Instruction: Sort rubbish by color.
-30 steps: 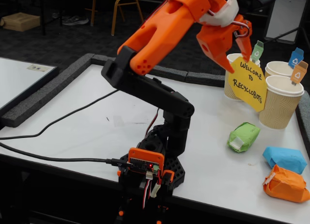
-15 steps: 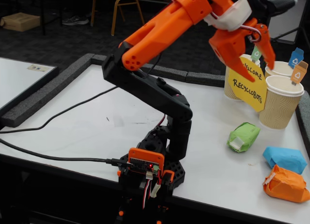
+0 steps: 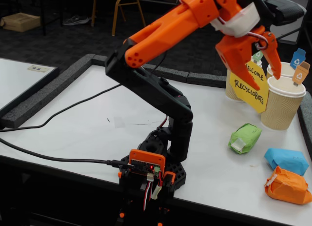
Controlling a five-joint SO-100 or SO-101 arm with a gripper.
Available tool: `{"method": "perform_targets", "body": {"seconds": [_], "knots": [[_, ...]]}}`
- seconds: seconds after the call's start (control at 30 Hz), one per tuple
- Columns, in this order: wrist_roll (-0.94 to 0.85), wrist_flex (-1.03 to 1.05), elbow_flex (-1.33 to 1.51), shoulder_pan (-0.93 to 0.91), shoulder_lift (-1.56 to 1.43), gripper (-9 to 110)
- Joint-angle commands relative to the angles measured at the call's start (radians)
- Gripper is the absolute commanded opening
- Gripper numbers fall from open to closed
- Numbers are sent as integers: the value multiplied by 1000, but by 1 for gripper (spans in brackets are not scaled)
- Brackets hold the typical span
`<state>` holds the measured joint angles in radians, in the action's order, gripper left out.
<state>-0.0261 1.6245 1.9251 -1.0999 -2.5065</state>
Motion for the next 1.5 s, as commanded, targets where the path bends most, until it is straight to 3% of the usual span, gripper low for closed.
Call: {"method": "perform_targets", "body": {"seconds": [0.0, 0.23, 0.57, 1.13, 1.27, 1.47], "knots": [[-25, -138, 6, 38, 46, 12], [-187, -339, 51, 51, 213, 12], [-584, -354, 83, 52, 399, 13], [-1532, -247, 126, 61, 482, 17], [-1652, -245, 127, 83, 499, 18], [-1666, -276, 94, 146, 626, 19]]}}
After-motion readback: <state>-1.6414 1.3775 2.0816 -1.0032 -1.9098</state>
